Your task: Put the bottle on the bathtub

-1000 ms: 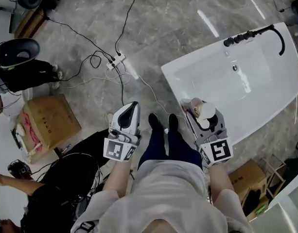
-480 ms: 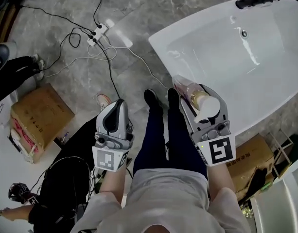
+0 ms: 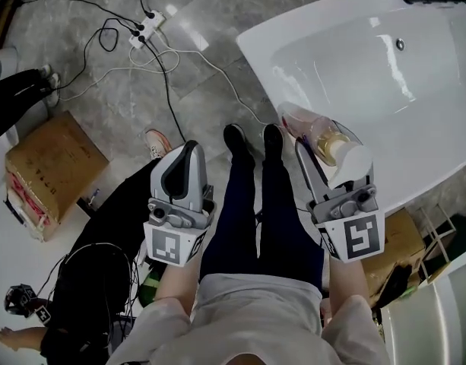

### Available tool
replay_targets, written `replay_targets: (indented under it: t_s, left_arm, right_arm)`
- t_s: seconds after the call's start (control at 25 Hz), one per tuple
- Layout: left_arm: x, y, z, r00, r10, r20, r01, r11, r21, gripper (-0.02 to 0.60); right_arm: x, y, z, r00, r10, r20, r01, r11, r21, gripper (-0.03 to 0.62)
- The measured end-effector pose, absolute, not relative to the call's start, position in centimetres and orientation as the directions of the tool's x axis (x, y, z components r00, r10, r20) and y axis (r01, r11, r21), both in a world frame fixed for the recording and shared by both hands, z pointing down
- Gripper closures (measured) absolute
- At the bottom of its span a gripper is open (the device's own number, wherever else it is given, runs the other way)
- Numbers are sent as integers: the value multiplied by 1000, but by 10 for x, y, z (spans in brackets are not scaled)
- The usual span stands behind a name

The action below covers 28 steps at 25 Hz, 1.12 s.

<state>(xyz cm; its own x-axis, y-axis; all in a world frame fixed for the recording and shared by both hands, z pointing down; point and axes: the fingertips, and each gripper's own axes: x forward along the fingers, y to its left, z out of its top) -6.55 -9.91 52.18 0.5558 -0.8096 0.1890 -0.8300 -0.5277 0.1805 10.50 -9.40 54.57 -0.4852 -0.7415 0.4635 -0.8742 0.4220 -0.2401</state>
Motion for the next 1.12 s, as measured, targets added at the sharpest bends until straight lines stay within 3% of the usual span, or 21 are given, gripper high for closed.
replay_targets:
  t_s: [0.52,1.12]
  left_arm:
    - [-76,-105,526,553,-805,216,-832,-523,183,577]
    - [-91,-102,534,559,-794,237,-828,-519,213,577]
  right_arm:
    - [96,-202,546,-477,-793,379,-876,466,-128,375]
    - [81,-262,586,-445,-791,419,-886,457,-78,375]
